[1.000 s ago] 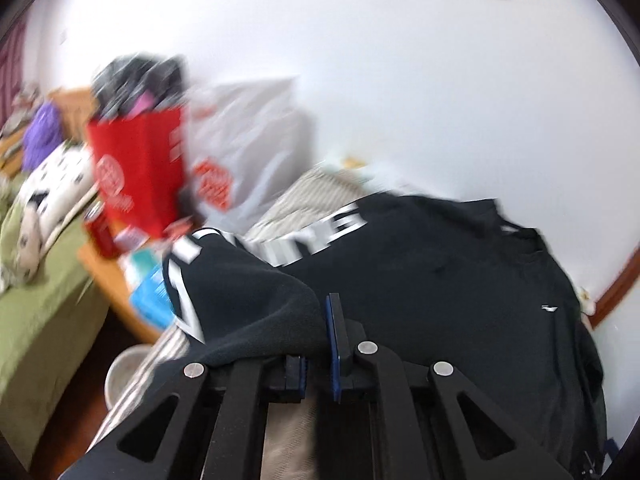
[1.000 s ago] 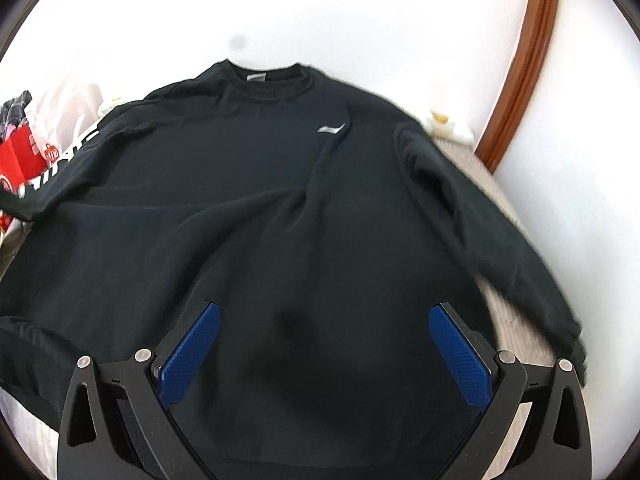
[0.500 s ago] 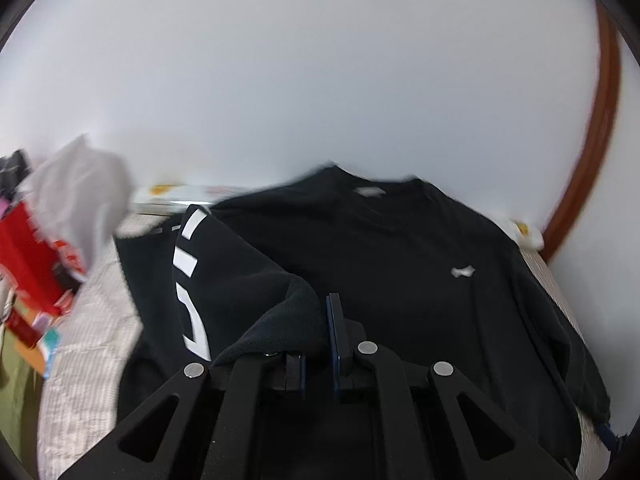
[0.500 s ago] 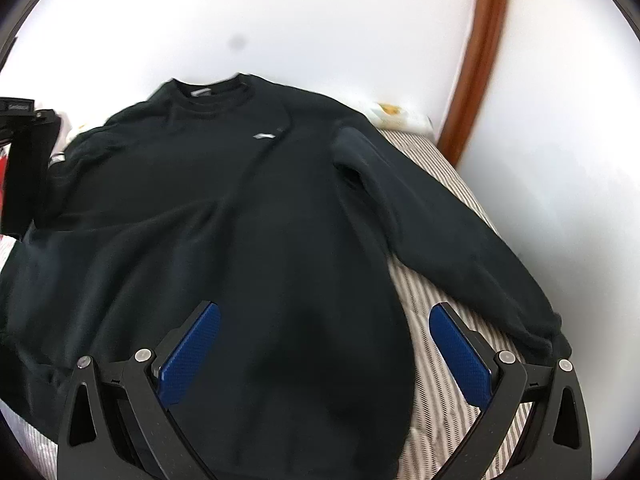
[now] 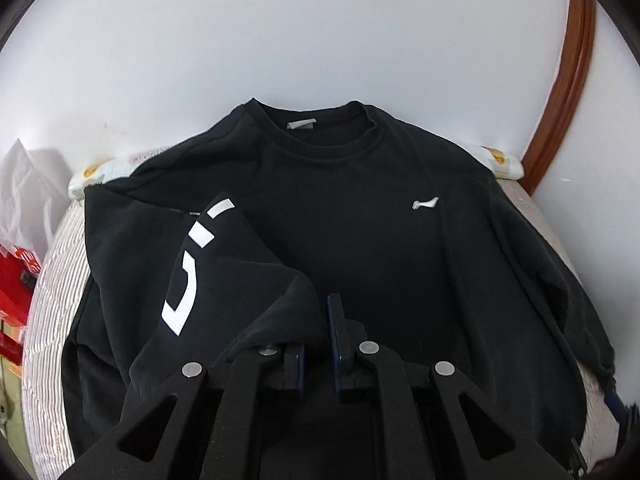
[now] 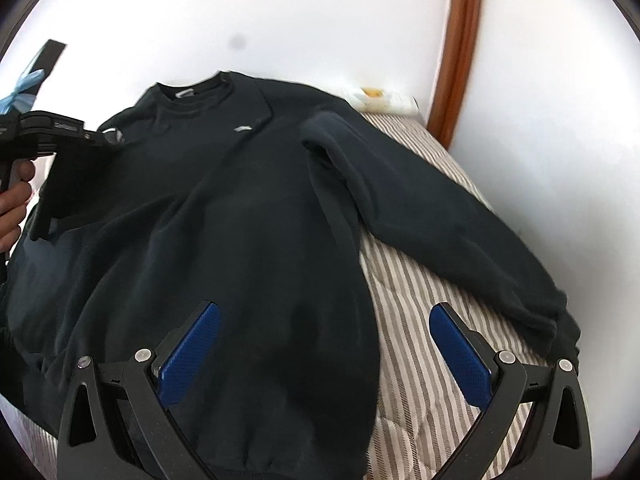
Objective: Fold small clothes
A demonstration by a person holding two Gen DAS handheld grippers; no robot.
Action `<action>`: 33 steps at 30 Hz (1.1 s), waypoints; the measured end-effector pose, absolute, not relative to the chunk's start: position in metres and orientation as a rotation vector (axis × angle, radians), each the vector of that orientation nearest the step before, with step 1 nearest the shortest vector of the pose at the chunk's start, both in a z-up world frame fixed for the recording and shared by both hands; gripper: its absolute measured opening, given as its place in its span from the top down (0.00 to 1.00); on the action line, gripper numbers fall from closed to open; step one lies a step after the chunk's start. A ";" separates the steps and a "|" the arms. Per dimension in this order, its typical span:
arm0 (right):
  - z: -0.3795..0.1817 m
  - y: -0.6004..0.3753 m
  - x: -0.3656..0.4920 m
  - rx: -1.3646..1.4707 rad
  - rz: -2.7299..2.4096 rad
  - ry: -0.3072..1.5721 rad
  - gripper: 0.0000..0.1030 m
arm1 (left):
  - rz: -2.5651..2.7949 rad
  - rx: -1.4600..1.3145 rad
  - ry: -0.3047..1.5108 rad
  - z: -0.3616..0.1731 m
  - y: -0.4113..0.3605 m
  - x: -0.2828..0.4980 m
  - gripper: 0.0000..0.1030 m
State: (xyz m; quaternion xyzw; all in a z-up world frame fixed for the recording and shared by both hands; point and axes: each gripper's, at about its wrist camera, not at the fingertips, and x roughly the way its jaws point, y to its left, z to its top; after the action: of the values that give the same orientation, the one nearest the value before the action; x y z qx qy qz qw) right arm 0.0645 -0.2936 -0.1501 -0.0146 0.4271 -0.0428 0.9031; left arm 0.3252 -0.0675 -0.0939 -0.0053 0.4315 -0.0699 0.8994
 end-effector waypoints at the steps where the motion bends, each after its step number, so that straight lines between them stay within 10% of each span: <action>1: -0.147 -0.288 0.065 -0.045 -0.084 0.874 0.01 | -0.155 -0.015 0.894 -0.093 -0.064 0.319 0.85; 6: -0.131 -0.261 0.070 -0.066 -0.019 0.835 0.12 | -0.230 -0.104 0.910 -0.086 -0.036 0.288 0.77; 10: -0.119 -0.234 0.081 -0.065 0.026 0.828 0.22 | -0.215 -0.136 0.877 -0.080 0.000 0.251 0.36; 33: -0.177 0.022 0.160 -0.308 0.452 0.925 0.22 | 0.042 -0.170 0.952 -0.170 0.144 0.168 0.32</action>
State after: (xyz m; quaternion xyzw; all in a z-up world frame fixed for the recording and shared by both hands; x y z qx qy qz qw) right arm 0.1603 0.0219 -0.1774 -0.1466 0.4407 0.2154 0.8590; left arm 0.1677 0.1438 -0.1700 -0.0819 0.4574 0.0203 0.8852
